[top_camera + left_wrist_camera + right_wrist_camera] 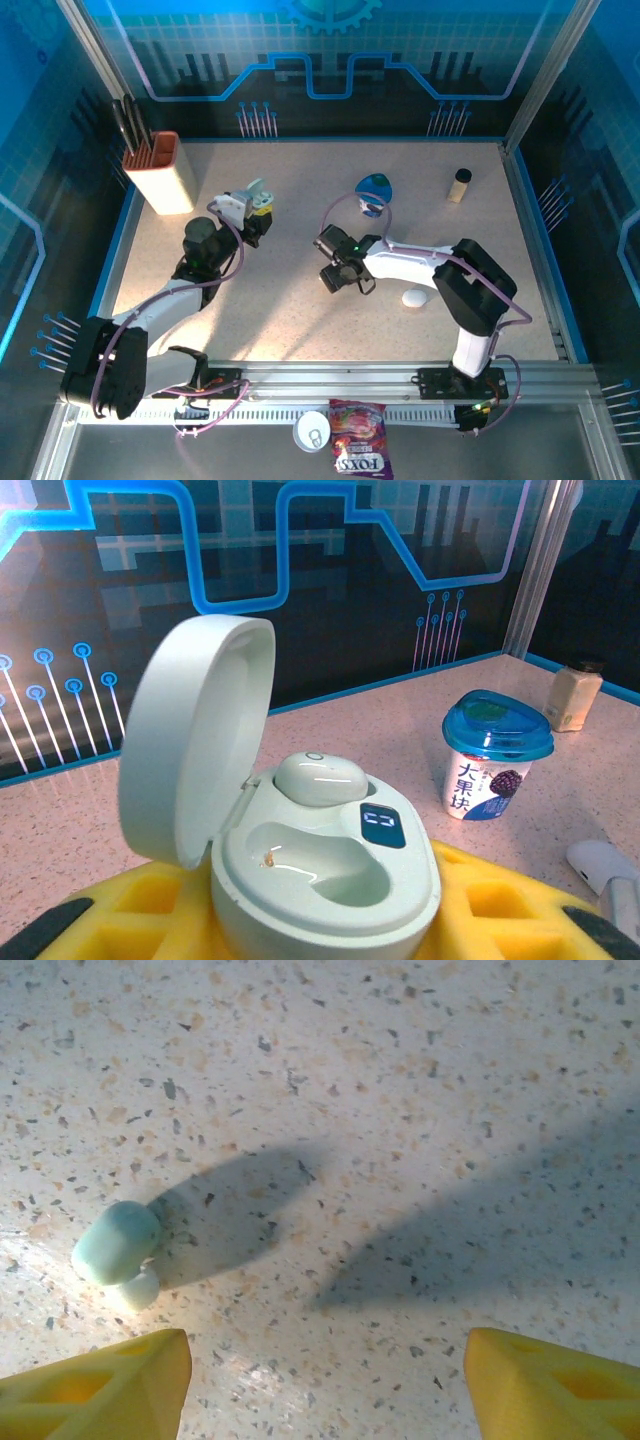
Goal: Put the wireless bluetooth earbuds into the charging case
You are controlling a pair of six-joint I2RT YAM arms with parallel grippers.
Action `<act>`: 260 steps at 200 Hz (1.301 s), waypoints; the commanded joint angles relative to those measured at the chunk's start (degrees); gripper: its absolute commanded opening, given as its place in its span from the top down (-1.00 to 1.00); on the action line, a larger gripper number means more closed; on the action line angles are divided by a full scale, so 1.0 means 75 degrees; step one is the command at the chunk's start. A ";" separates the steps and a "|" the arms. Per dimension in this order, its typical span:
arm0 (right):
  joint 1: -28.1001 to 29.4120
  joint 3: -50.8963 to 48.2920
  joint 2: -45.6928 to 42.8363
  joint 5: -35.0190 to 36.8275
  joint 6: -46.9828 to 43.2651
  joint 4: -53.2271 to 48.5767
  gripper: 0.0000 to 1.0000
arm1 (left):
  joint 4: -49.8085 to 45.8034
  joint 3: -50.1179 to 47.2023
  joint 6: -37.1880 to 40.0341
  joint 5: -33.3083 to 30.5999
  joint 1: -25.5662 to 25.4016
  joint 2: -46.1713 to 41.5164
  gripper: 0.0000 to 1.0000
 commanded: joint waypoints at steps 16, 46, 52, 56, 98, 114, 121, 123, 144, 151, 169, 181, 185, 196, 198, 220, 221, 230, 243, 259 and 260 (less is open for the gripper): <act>0.0041 -0.0301 -0.0632 -0.0347 0.0020 0.0508 -0.46 | 0.0232 0.0102 -0.0165 -0.0018 0.0078 0.0036 0.22; 0.0192 -0.0071 -0.0436 -0.0656 -0.0090 0.0751 -0.47 | 0.0278 0.0093 -0.0199 -0.0020 0.0078 0.0047 0.22; 0.0229 0.0009 -0.0307 -0.0674 -0.0107 0.0737 -0.48 | 0.0298 0.0074 -0.0200 -0.0012 0.0078 0.0047 0.22; 0.0250 0.0069 -0.0239 -0.0674 -0.0120 0.0716 -0.48 | 0.0305 0.0067 -0.0211 -0.0023 0.0078 0.0047 0.22; 0.0403 0.1232 0.0763 -0.0161 0.0338 -0.0331 -0.46 | 0.0300 0.0041 -0.0221 -0.0047 0.0089 0.0029 0.22; 0.0480 0.1588 0.1068 0.0158 0.0411 -0.0717 -0.46 | 0.0298 0.0027 -0.0216 -0.0065 0.0090 0.0028 0.22; 0.0514 0.1664 0.1196 0.0223 0.0396 -0.0803 -0.46 | 0.0299 0.0026 -0.0215 -0.0070 0.0093 0.0037 0.22; 0.0526 0.1681 0.1220 0.0240 0.0391 -0.0832 -0.46 | 0.0305 0.0029 -0.0213 -0.0070 0.0099 0.0039 0.22; 0.0646 0.1878 0.1483 0.0433 0.0304 -0.1127 -0.46 | 0.0325 0.0038 -0.0235 -0.0039 0.0097 0.0076 0.22; 0.0691 0.1927 0.1520 0.0526 0.0274 -0.1232 -0.46 | 0.0340 0.0038 -0.0241 -0.0036 0.0107 0.0087 0.22; 0.0749 0.1937 0.1530 0.0707 0.0260 -0.1439 -0.45 | 0.0341 0.0038 -0.0247 -0.0024 0.0113 0.0094 0.22; 0.0741 0.1857 0.1451 0.0765 0.0284 -0.1522 -0.43 | 0.0349 0.0041 -0.0248 -0.0029 0.0113 0.0094 0.22; 0.0740 0.1832 0.1416 0.0792 0.0295 -0.1551 -0.42 | 0.0348 0.0041 -0.0256 -0.0017 0.0113 0.0108 0.22; 0.0734 0.1750 0.1339 0.0790 0.0350 -0.1633 -0.41 | 0.0346 0.0044 -0.0285 0.0000 0.0113 0.0106 0.22; 0.0731 0.1729 0.1320 0.0777 0.0362 -0.1646 -0.41 | 0.0358 0.0045 -0.0292 0.0001 0.0113 0.0106 0.22; 0.0683 0.1515 0.1115 0.0765 0.0468 -0.1710 -0.38 | 0.0377 0.0050 -0.0375 0.0058 0.0113 0.0118 0.22; 0.0683 0.1507 0.1109 0.0769 0.0470 -0.1717 -0.38 | 0.0385 0.0055 -0.0375 0.0059 0.0113 0.0117 0.22; 0.0649 0.1456 0.1031 0.0817 0.0515 -0.1757 -0.37 | 0.0388 0.0051 -0.0382 0.0070 0.0113 0.0117 0.22; 0.0615 0.1406 0.0950 0.0962 0.0591 -0.1832 -0.36 | 0.0393 0.0047 -0.0393 0.0088 0.0113 0.0121 0.22; 0.0580 0.1383 0.0882 0.1153 0.0719 -0.1969 -0.35 | 0.0393 0.0061 -0.0454 0.0170 0.0116 0.0117 0.22; 0.0573 0.1382 0.0875 0.1156 0.0724 -0.1976 -0.35 | 0.0393 0.0061 -0.0456 0.0168 0.0115 0.0123 0.22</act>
